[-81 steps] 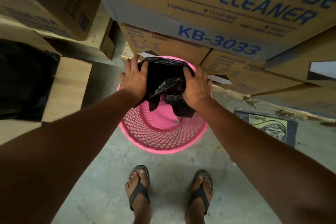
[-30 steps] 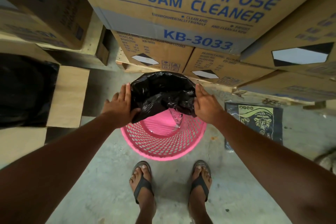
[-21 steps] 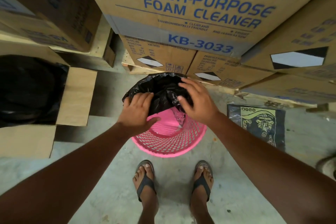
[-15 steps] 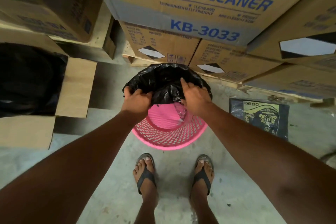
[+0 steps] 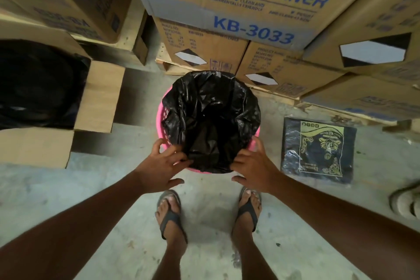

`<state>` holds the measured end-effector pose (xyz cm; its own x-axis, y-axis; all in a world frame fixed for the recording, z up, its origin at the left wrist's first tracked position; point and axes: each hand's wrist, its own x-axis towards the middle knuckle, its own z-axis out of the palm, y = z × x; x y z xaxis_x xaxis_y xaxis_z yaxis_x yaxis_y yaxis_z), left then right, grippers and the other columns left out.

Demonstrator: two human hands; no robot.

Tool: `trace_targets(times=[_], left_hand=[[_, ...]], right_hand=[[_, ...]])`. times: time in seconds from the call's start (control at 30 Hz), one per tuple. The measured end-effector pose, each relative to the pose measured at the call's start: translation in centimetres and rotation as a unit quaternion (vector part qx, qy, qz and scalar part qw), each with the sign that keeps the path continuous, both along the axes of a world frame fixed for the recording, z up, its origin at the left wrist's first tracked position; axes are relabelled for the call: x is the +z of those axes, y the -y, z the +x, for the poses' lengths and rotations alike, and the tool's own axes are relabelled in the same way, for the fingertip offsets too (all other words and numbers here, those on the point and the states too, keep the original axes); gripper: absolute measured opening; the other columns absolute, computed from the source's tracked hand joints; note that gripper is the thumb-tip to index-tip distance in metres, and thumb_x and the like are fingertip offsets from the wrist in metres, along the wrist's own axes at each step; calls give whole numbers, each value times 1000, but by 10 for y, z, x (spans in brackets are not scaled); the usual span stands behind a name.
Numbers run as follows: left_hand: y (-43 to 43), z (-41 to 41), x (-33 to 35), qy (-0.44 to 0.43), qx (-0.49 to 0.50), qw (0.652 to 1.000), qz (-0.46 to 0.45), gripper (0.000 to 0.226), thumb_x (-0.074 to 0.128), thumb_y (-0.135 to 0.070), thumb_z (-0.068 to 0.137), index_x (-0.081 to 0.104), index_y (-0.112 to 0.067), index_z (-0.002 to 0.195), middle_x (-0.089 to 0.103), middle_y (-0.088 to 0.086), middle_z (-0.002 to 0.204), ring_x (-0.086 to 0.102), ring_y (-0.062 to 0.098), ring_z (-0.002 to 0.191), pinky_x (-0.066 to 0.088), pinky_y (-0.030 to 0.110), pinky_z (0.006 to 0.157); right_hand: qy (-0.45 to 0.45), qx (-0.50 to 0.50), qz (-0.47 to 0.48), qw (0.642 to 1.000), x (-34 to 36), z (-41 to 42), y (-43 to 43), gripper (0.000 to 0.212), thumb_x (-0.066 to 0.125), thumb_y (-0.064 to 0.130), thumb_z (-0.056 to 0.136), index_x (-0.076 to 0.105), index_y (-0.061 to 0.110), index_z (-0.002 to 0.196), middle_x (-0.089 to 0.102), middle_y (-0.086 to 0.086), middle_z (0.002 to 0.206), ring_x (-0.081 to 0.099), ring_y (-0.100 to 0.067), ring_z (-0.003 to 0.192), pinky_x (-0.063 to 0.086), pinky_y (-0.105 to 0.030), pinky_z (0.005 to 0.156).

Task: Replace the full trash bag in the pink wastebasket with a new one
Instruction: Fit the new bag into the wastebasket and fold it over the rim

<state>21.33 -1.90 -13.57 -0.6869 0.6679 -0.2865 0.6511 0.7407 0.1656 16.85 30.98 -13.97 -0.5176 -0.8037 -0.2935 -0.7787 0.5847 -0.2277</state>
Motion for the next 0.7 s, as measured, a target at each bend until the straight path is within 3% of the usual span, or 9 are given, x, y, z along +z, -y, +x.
trace_targets(times=[0.17, 0.27, 0.33, 0.37, 0.43, 0.5, 0.57, 0.63, 0.7], left_hand=[[8, 28, -16, -38, -1, 999, 18, 53, 73, -47, 75, 64, -30, 125, 67, -4, 121, 61, 25, 110, 38, 52, 92], [8, 40, -17, -47, 30, 998, 13, 59, 78, -36, 71, 64, -24, 127, 63, 3, 127, 60, 29, 107, 44, 50, 84], [3, 47, -16, -58, 58, 996, 41, 59, 78, -30, 70, 64, -20, 126, 64, 7, 123, 62, 30, 100, 46, 46, 79], [0, 50, -15, -62, 70, 994, 60, 59, 78, -30, 71, 63, -18, 128, 65, 7, 121, 63, 31, 97, 47, 44, 78], [-7, 53, -13, -45, 100, 990, 92, 62, 80, -24, 71, 62, -14, 129, 68, 10, 115, 66, 31, 93, 51, 43, 77], [-10, 52, -14, -17, 139, 981, 134, 55, 83, -6, 64, 70, -9, 118, 70, 16, 106, 69, 34, 87, 56, 44, 74], [-11, 49, -16, 14, 189, 963, 189, 40, 78, 10, 65, 75, -3, 103, 69, 21, 98, 68, 38, 80, 58, 48, 72], [-8, 45, -19, 23, 208, 954, 214, 32, 75, 15, 67, 76, -1, 94, 68, 22, 96, 68, 40, 81, 56, 58, 78], [-4, 47, -21, 5, 203, 960, 191, 30, 78, 10, 66, 78, -6, 91, 70, 18, 96, 70, 37, 86, 53, 62, 84]], right_hand=[[-55, -63, 24, 996, -14, 33, 8, 2, 72, 27, 80, 72, 29, 79, 68, 12, 70, 65, -17, 95, 12, -71, 114], [-13, -106, 96, 990, -9, 59, 9, 44, 75, 24, 73, 70, 28, 116, 74, 9, 112, 49, -31, 134, 10, -75, 109], [62, -113, 188, 974, -5, 77, 8, 82, 69, 27, 78, 36, 17, 152, 44, -6, 155, 15, -39, 153, 0, -75, 110], [94, -112, 224, 963, -6, 86, 7, 93, 66, 30, 80, 16, 12, 157, 22, -10, 165, -1, -39, 154, -4, -75, 110], [140, -125, 236, 953, -10, 98, 9, 101, 60, 41, 86, -5, 8, 157, -1, -12, 168, -10, -36, 154, -3, -73, 114], [165, -159, 188, 955, -7, 100, 14, 85, 45, 43, 95, -2, 9, 157, 2, -11, 168, 3, -30, 156, 7, -66, 118], [130, -200, 98, 966, -3, 97, 17, 64, 35, 36, 99, 24, 9, 156, 27, -11, 163, 33, -24, 149, 29, -56, 116], [52, -218, 4, 975, -5, 97, 20, 51, 47, 28, 94, 51, 13, 143, 52, -4, 150, 55, -18, 133, 45, -48, 101], [10, -224, -28, 974, -9, 97, 25, 48, 57, 26, 89, 59, 17, 136, 60, 2, 142, 62, -17, 124, 47, -46, 91]])
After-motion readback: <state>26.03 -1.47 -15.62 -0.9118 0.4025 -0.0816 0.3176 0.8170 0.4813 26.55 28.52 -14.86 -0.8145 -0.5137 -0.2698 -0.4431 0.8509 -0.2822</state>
